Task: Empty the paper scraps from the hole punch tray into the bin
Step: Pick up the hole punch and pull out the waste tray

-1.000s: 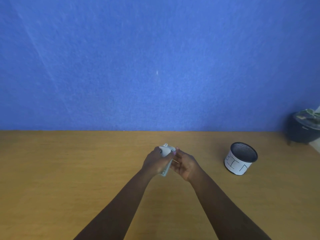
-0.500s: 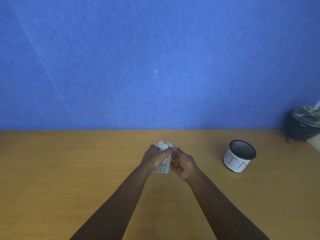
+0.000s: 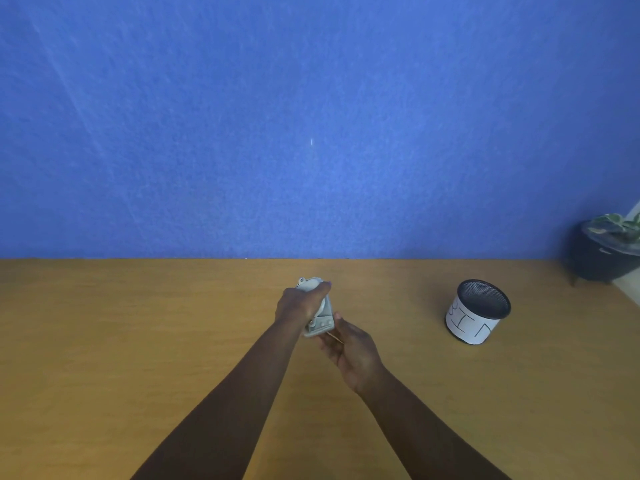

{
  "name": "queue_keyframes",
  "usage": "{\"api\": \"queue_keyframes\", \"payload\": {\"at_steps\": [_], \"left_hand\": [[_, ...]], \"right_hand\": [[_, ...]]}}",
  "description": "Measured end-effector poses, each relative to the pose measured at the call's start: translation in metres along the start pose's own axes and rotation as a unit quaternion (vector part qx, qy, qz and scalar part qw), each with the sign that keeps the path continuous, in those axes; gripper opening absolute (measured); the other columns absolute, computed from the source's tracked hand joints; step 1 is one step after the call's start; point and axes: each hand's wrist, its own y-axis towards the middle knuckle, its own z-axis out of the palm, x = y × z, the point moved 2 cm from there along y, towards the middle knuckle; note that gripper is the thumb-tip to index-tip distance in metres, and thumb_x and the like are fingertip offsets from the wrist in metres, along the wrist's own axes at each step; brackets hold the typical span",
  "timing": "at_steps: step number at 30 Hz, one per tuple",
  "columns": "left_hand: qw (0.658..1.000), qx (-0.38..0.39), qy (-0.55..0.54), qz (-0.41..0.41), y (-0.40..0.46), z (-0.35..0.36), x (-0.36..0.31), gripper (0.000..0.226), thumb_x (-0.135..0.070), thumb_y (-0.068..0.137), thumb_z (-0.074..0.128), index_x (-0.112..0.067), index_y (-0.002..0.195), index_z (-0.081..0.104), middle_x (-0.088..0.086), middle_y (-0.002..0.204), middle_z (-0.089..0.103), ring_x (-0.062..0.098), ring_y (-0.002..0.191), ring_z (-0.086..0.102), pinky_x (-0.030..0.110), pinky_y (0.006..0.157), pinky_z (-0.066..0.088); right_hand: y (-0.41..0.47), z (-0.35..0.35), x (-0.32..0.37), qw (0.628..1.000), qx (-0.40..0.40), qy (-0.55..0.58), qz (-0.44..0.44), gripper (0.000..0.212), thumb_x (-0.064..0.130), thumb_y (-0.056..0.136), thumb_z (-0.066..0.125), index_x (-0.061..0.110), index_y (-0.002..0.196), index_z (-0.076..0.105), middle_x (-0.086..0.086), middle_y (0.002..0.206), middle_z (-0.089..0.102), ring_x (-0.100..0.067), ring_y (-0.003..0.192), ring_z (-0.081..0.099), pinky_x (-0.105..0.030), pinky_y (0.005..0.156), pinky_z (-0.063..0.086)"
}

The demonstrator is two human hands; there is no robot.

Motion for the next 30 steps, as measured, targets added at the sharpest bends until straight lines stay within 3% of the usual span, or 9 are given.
{"api": "queue_keyframes", "payload": {"at_steps": [8,16,19,21,24,30], "left_hand": [[0.999,0.035,-0.009,-0.008,0.002,0.003,0.002,0.050,-0.053,0.075,0.063,-0.010,0.100,0.053,0.003,0.078,0.057,0.028,0.082,0.063,0.033,0.074,0.050],[0.992,0.026,0.116,0.036,-0.008,0.002,0.001,0.043,-0.053,0.076,0.058,-0.013,0.092,0.056,-0.002,0.072,0.057,0.021,0.072,0.061,0.028,0.065,0.046],[0.982,0.008,0.178,0.065,-0.017,0.003,-0.004,0.061,-0.058,0.075,0.060,-0.009,0.111,0.055,0.003,0.093,0.062,0.022,0.084,0.063,0.027,0.061,0.042],[0.977,-0.017,0.195,0.086,-0.020,0.004,-0.008,0.075,-0.056,0.074,0.064,-0.008,0.125,0.038,0.010,0.115,0.059,0.027,0.099,0.063,0.030,0.063,0.043],[0.975,-0.021,0.187,0.118,-0.026,0.006,-0.011,0.074,-0.047,0.074,0.069,-0.011,0.123,0.028,0.013,0.121,0.055,0.030,0.103,0.063,0.034,0.067,0.047],[0.941,-0.064,0.286,0.172,-0.035,0.006,-0.013,0.060,-0.051,0.076,0.065,-0.010,0.117,0.050,0.008,0.116,0.059,0.025,0.104,0.062,0.030,0.068,0.043]], "right_hand": [[-0.002,-0.001,0.003,0.999,-0.028,0.020,0.026,0.024,0.014,0.097,0.047,0.005,0.085,0.065,-0.009,0.084,0.067,-0.018,0.073,0.064,-0.018,0.049,0.058],[0.004,0.000,0.013,0.996,-0.045,-0.074,0.007,0.025,0.023,0.095,0.051,0.010,0.081,0.068,-0.005,0.081,0.070,-0.017,0.068,0.067,-0.023,0.052,0.056],[0.006,0.002,0.015,0.998,-0.048,-0.041,0.011,0.026,0.022,0.094,0.052,0.008,0.080,0.068,-0.007,0.080,0.069,-0.017,0.064,0.067,-0.021,0.044,0.056],[0.006,0.002,0.013,0.998,-0.052,-0.022,0.013,0.026,0.022,0.094,0.052,0.007,0.079,0.067,-0.007,0.078,0.068,-0.014,0.055,0.068,-0.019,0.041,0.054],[0.006,0.002,0.009,0.998,-0.061,-0.007,0.008,0.024,0.022,0.094,0.053,0.008,0.080,0.067,-0.005,0.075,0.067,-0.012,0.053,0.065,-0.016,0.039,0.051],[0.009,-0.001,0.011,0.997,-0.071,0.000,-0.002,0.021,0.019,0.094,0.052,0.010,0.083,0.068,-0.004,0.079,0.066,-0.016,0.066,0.062,-0.017,0.042,0.054]]}}
